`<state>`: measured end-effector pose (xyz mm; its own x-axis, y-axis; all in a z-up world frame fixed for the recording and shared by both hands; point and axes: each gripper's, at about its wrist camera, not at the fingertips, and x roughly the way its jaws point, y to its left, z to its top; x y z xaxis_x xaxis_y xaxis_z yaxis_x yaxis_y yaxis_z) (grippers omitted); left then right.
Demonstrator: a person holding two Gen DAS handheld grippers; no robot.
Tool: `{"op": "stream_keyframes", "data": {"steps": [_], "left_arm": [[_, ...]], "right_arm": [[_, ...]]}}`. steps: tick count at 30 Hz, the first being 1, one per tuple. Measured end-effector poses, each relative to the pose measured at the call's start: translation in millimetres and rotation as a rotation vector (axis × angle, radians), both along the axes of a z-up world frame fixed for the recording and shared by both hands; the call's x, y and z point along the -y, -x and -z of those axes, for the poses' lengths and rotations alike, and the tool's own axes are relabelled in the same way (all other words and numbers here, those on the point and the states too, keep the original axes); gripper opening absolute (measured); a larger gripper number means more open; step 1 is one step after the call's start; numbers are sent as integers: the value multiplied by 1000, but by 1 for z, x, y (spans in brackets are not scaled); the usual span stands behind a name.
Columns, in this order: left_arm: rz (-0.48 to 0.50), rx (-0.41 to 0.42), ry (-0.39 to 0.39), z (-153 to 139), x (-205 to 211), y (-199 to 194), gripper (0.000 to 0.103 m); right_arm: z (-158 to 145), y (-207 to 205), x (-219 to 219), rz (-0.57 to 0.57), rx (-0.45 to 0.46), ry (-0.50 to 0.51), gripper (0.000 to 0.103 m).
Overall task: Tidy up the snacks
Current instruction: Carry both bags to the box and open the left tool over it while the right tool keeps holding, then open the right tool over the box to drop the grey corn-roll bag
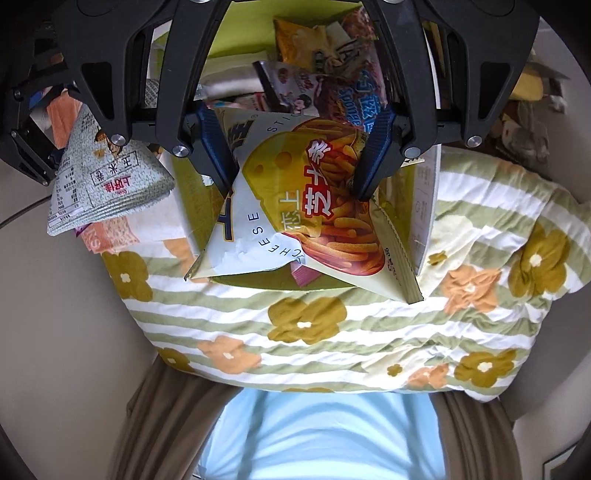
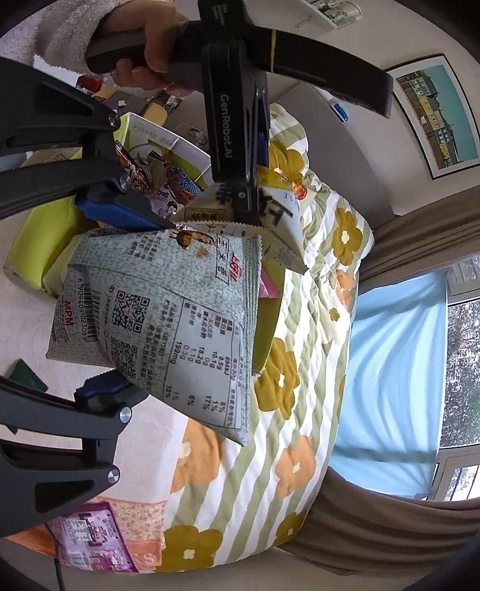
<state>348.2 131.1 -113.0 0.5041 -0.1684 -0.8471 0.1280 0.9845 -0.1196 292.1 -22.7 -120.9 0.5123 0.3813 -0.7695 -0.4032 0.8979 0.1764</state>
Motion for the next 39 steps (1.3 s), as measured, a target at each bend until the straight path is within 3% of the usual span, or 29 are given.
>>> {"op": "stream_keyframes", "data": {"steps": [6,8,10,23,35,36,39], "left_arm": [[75,-55,-12,22,-8,-21,65],[94,-64,-20,24,-9,-22,77],[93,-60,-23,25,-10,-21,103],[36,-20,35,2,-22,1,103],[-33,11,35,-14,-38,23,103],[-39,14,34,-15,-40,26,103],[-53,20,30,-18,-45,34,103]], "right_arm": [[14,7,-14,70,-60,11,61],[16,10,-15,81,-76,19,61],[19,13,-16,88,-90,28,61],[20,24,-15,48,-88,16,61],[22,41,-38,-106,-90,-10,63],[23,43,-40,-104,-78,-9,68],[22,50,-42,-101,-25,-19,102]]}}
